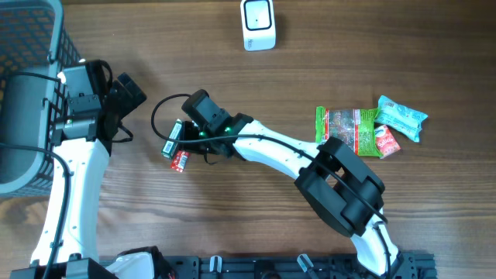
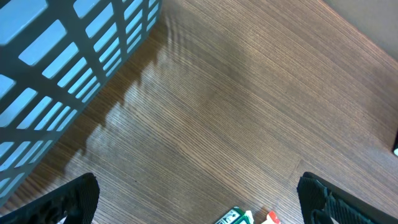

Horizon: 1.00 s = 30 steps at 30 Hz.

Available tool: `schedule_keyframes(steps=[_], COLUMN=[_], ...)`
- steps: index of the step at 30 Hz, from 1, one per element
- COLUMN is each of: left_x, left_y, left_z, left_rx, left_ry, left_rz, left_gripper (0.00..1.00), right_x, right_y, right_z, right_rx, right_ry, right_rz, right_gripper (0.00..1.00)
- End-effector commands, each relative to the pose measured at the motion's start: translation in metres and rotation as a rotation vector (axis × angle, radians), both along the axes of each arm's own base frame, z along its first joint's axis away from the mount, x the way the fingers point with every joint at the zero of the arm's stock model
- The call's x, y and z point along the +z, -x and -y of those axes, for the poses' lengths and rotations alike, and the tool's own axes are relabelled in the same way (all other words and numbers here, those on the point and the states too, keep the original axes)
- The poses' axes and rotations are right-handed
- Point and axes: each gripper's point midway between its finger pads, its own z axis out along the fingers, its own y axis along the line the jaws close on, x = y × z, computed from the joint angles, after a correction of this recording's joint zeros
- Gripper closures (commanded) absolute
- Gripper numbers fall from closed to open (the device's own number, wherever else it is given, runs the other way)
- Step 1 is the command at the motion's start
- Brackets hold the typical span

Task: Scan the item barcode
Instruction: 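Move the right gripper to the red stick pack and grasp it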

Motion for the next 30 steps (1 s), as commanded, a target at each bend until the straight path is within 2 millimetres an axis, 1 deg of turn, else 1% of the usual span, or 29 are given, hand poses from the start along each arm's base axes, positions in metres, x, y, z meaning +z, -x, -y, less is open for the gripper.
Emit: schedule_keyframes(steps=[1, 6, 12, 17, 23, 26, 30], left_x=[0.001, 0.001, 0.001, 0.001, 0.001, 0.001, 0.001], left_y=[-0.001, -0.001, -0.001, -0.001, -0.001, -0.001, -0.001], left_z=[-0.004, -0.004, -0.004, -0.004, -0.004, -0.004, -0.004], left_rx=[0.007, 0.007, 0.007, 0.007, 0.007, 0.007, 0.007], left_ry=[-0.013, -0.013, -0.013, -0.013, -0.013, -0.013, -0.013], left_rz=[-0.001, -0.001, -0.001, -0.001, -0.001, -0.001, -0.001], left_gripper=[0.00, 0.00, 0.00, 0.00, 0.00, 0.00, 0.00], right_x=[-0.020, -0.033, -0.031, -0.032, -0.033, -0.034, -0.034], right_y=[-0.008, -0.010, -0.015, -0.023, -0.025, -0.031, -0.030], right_z=[0.006, 0.001, -0.004, 0.000, 0.002, 0.006, 0.006], right_rx=[-0.049, -0.043, -0.045, -0.080, -0.089, -0.114, -0.109], right_ry=[0.047, 0.033, 0.013, 0.037, 0.048, 0.069, 0.065], right_rz=[0.006, 0.006, 0.032, 0.069, 0.078, 0.102, 0.096], right_gripper=[0.96, 0.96, 0.96, 0.96, 0.96, 0.96, 0.96])
